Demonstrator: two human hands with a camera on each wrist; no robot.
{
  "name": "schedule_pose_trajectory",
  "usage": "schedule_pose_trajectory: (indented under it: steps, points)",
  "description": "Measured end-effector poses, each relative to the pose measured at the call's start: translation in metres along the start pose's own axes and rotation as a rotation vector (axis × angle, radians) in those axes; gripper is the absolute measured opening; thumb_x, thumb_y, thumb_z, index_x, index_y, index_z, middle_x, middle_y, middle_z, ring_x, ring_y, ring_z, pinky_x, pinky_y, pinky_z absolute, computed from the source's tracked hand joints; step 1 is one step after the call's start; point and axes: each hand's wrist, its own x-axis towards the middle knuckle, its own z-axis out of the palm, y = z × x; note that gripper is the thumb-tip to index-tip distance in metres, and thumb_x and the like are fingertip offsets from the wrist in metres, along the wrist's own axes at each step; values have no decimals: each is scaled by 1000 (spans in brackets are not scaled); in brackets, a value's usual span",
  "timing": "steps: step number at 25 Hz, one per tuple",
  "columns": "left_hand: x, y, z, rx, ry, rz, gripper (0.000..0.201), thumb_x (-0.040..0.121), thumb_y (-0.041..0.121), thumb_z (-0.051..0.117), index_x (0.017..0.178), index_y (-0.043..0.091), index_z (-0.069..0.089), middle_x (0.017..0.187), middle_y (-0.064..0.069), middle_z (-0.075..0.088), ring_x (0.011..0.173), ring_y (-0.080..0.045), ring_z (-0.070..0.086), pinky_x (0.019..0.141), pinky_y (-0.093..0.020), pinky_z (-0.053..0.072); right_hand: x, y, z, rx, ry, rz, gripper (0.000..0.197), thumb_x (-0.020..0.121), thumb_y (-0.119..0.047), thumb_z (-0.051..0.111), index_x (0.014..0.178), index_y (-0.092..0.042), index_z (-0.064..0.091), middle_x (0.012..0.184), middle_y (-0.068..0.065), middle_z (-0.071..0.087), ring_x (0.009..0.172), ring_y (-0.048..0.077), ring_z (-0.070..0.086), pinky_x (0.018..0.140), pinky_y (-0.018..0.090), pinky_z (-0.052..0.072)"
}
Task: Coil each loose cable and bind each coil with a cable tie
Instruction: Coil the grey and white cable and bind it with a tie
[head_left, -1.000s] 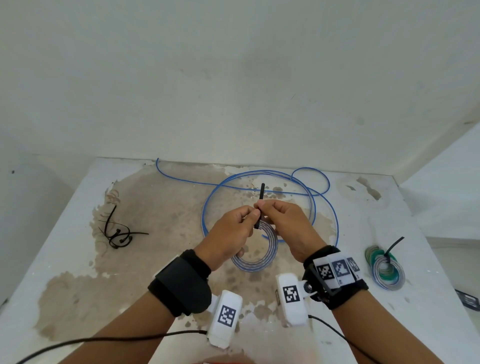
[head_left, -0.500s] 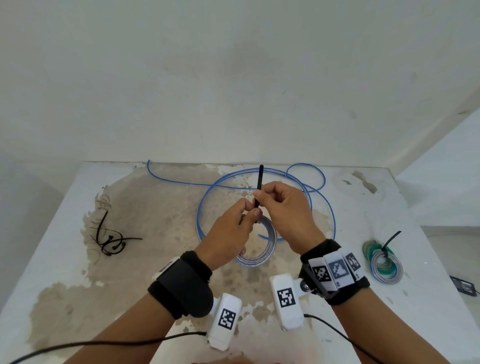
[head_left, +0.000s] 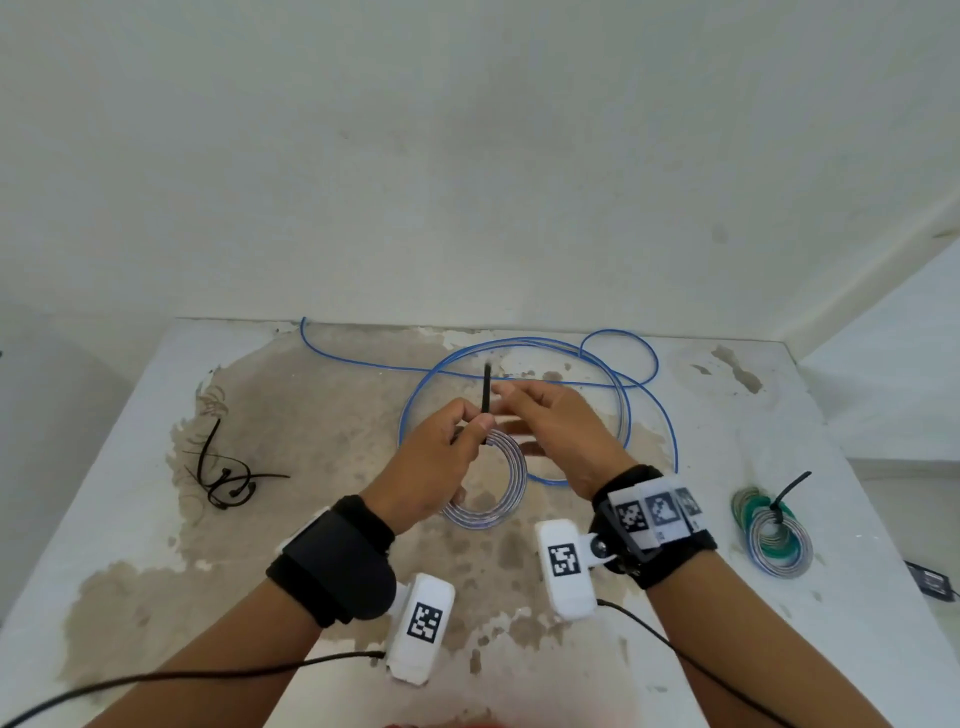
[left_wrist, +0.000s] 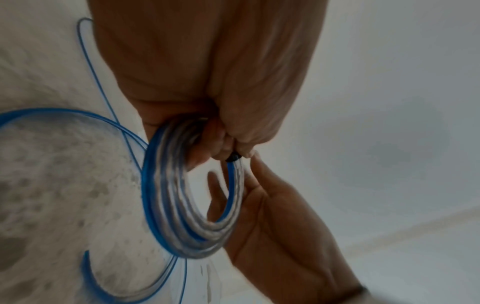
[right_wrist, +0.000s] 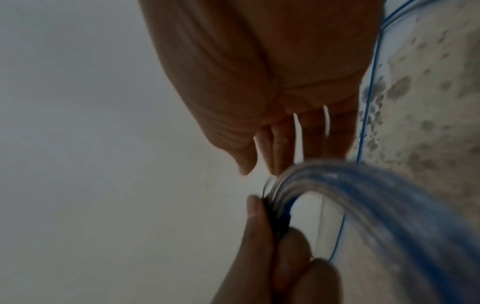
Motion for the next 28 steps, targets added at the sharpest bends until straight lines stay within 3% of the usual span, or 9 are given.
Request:
schedule_pose_trajectory:
  steps: [2,4,7,10,12,15,19,24,28]
  points:
    - [5,-4,-13,-13,26,-9,24,104,36,49,95,14,56,67,3,40,50,-11,35,48,-29,48,-11,10,-3,-98,-129,102,34,99,-49,58,107,-19,72,104,-3,78,87,11,72,72,27,56]
    - [11,-4,-20,-11,38,-14,24,103,36,50,97,16,59,68,3,43,53,-11,39,50,-30,49,-22,19,3,-81,-163,107,26,98,-40,64,105,-16,72,102,1,78,86,13,71,71,28,58]
    - [16,-1,-24,-94,-29,-67,25,105,36,47,110,18,63,76,0,54,58,-11,48,59,-30,53,-24,30,9,25,-78,59,18,98,-24,66,105,-9,73,96,7,79,79,14,69,70,28,60]
    - [14,-1,-35,-305,-122,-212,31,101,40,54,121,17,63,102,-5,72,80,-15,70,76,-28,57,-23,29,1,100,-73,81,16,97,-23,67,103,-10,74,96,8,79,77,14,68,69,26,61]
    - [8,-4,-43,-379,-174,-237,32,97,35,60,120,13,65,108,-7,76,94,-18,74,80,-25,57,-24,28,-2,125,-72,96,16,97,-24,68,103,-11,74,97,7,79,78,13,69,67,25,60]
    - [2,-6,-47,-418,-150,-210,26,96,26,62,117,10,69,103,-7,77,94,-16,74,75,-21,58,-24,29,-1,209,-72,127,19,98,-26,65,107,-11,74,100,7,78,77,13,70,65,26,59]
    - [0,-3,-47,-362,-105,-175,23,97,27,63,114,14,70,100,-3,77,91,-14,75,68,-20,56,-22,29,2,226,-54,111,17,99,-22,63,107,-11,73,100,10,78,77,13,70,65,24,60]
    - [2,7,-44,-374,-149,-235,40,97,53,53,118,24,69,111,2,75,95,-21,75,76,-33,59,-25,29,3,205,-122,97,20,98,-24,64,108,-9,73,100,11,78,82,17,70,64,25,60]
    - [8,5,-35,-331,-6,-203,29,98,42,58,106,19,75,100,0,75,70,-10,69,59,-29,55,-32,26,8,128,-183,139,30,97,-35,64,113,-11,72,112,8,76,95,21,70,71,31,61]
